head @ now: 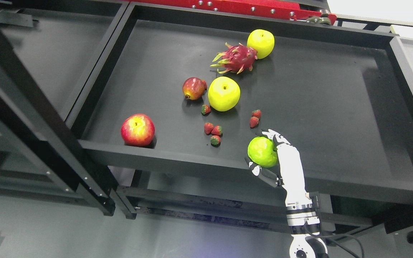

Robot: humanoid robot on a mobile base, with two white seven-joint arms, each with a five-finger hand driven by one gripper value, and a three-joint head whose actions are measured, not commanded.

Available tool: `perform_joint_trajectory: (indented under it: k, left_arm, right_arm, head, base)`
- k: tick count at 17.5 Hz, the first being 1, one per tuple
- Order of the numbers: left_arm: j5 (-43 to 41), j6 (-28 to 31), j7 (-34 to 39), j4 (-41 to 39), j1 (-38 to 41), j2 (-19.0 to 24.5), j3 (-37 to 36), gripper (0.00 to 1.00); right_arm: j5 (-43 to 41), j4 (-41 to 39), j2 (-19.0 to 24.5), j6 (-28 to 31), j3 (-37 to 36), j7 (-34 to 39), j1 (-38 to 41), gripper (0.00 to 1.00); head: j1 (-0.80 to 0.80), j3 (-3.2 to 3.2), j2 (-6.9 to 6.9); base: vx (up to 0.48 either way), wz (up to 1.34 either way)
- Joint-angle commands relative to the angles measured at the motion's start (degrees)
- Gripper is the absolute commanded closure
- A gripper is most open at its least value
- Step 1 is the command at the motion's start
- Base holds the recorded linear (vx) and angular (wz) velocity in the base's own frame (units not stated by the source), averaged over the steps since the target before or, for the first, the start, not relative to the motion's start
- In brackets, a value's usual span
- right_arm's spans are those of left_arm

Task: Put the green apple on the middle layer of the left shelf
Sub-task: 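Move the held apple over the middle shelf layer and lower it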

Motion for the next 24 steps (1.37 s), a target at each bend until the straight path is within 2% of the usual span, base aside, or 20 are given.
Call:
perform_joint_trajectory:
  k: [1,6,9,12,18,22,24]
  left_arm:
    - [0.0,0.0,0.0,0.0,0.0,1.0,0.0,0.00]
    - [0.0,0.0,0.0,0.0,0.0,1.0,0.0,0.00]
    - [0.0,0.0,0.0,0.0,0.0,1.0,0.0,0.00]
    - [0.0,0.0,0.0,0.0,0.0,1.0,0.0,0.00]
    - [0.0,0.0,0.0,0.1,0.0,1.0,0.0,0.00]
    - [0.0,0.0,0.0,0.0,0.0,1.0,0.0,0.00]
    - [0.0,0.0,0.0,0.0,0.0,1.0,0.0,0.00]
  right_arm:
    - [0.0,0.2,-1.0,0.2,0.0,0.2,-1.0,0.99]
    - [0.1,5.3,-1.0,5.7,0.0,3.2,-7.2,0.99]
    - [0.2,12.0,-1.0,10.9,0.0,9.3,-12.6,0.98]
    - [0.3,19.7,-1.0,15.1,-0.1,10.9,-17.6,0.97]
    - [0.4,28.7,-1.1,16.0,-1.1,10.7,-24.5,0.97]
    - [0.3,34.5,-4.0,18.4,-1.9,10.5,-28.1,0.94]
    - [0.2,36.2,-4.0,19.6,-2.8,10.3,-29.9,0.91]
  head:
    - [0.00,0.00,0.00]
    - [0.00,0.00,0.00]
    - [0.00,0.00,0.00]
    - [0.00,0.00,0.00]
    - [0.00,0.00,0.00]
    - [0.00,0.00,0.00]
    - [0.00,0.00,0.00]
  base:
    - [0.155,-0.20]
    - [0.149,-0.11]
    - [0.118,-0.05]
    - [0.107,-0.04]
    - [0.056,-0.02]
    - [0.005,0.00]
    - [0.000,0.00]
